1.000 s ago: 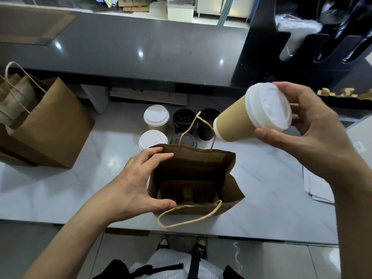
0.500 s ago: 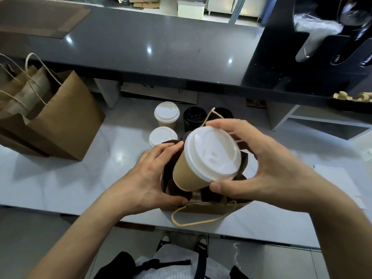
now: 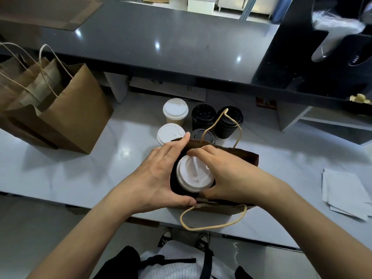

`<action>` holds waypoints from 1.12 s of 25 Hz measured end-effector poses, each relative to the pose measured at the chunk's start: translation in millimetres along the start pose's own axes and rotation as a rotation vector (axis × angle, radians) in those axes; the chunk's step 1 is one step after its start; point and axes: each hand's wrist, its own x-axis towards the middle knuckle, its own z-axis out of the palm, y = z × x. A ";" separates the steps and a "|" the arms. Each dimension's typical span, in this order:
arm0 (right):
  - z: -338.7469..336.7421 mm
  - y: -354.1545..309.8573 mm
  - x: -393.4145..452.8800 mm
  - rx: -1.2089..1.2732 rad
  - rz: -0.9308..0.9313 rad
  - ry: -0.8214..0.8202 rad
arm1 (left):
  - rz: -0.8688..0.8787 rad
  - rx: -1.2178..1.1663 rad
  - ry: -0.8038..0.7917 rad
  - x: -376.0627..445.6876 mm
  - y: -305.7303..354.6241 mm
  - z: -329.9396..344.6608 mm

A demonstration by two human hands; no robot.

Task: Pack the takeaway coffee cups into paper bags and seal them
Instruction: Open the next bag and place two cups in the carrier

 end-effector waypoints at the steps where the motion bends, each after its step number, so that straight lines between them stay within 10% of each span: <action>1: 6.6 0.7 6.0 -0.022 -0.015 -0.007 | 0.005 -0.001 0.000 -0.2 -0.6 0.4; 28: 29.0 12.5 34.6 -0.169 -0.007 -0.097 | 0.026 0.025 -0.003 -2.9 -6.1 2.9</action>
